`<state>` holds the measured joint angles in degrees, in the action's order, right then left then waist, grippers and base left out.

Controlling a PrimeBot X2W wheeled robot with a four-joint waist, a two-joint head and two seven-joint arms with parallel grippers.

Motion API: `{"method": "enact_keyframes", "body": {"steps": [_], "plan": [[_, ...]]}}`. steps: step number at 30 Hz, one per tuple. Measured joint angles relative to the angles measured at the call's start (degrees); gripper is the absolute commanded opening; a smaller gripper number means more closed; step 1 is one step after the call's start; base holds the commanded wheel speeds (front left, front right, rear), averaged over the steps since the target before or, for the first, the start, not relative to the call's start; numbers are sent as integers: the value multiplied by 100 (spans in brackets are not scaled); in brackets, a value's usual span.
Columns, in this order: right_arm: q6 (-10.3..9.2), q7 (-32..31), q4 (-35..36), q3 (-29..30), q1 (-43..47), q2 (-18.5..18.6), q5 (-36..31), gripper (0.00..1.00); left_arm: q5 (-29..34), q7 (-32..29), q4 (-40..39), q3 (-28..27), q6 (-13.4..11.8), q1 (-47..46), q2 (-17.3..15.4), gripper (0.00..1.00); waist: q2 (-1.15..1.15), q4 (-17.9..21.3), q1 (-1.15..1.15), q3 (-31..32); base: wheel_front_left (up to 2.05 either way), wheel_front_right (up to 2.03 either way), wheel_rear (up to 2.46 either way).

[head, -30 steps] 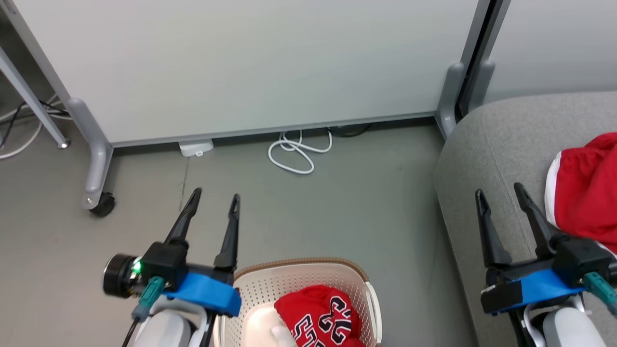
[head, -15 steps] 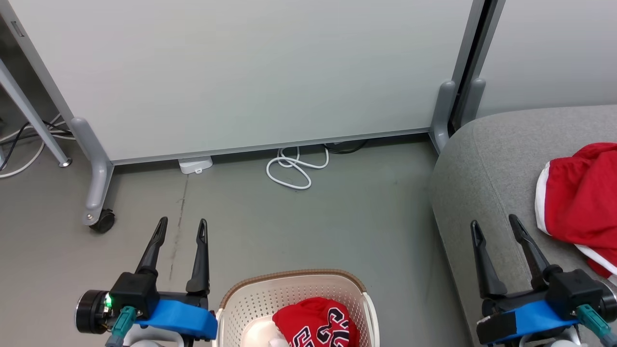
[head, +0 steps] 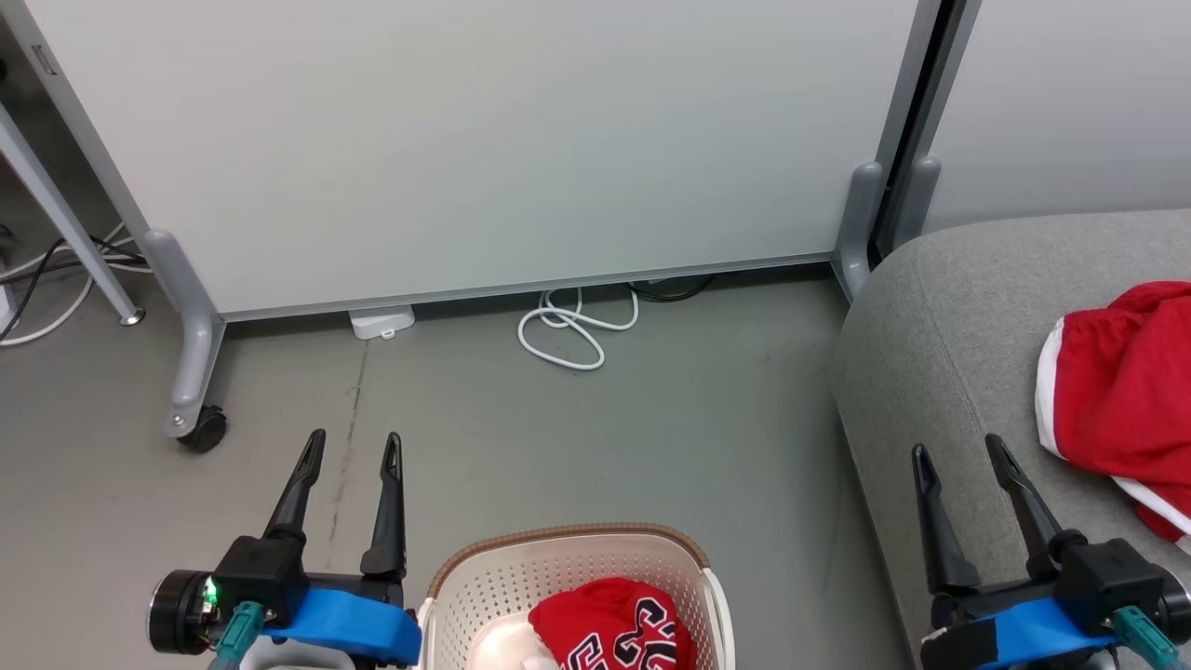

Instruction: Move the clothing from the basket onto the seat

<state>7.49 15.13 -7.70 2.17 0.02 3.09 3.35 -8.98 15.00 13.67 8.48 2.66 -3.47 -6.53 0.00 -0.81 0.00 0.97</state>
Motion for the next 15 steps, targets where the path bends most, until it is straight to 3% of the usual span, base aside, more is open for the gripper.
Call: {"method": "enact_keyframes", "body": {"steps": [15], "plan": [[0, 0, -24, 9, -5, -11, 8, 100, 164, 0, 140, -21, 243, -205, 109, 100, 0, 18, 1, -65, 0, 0, 0]]}}
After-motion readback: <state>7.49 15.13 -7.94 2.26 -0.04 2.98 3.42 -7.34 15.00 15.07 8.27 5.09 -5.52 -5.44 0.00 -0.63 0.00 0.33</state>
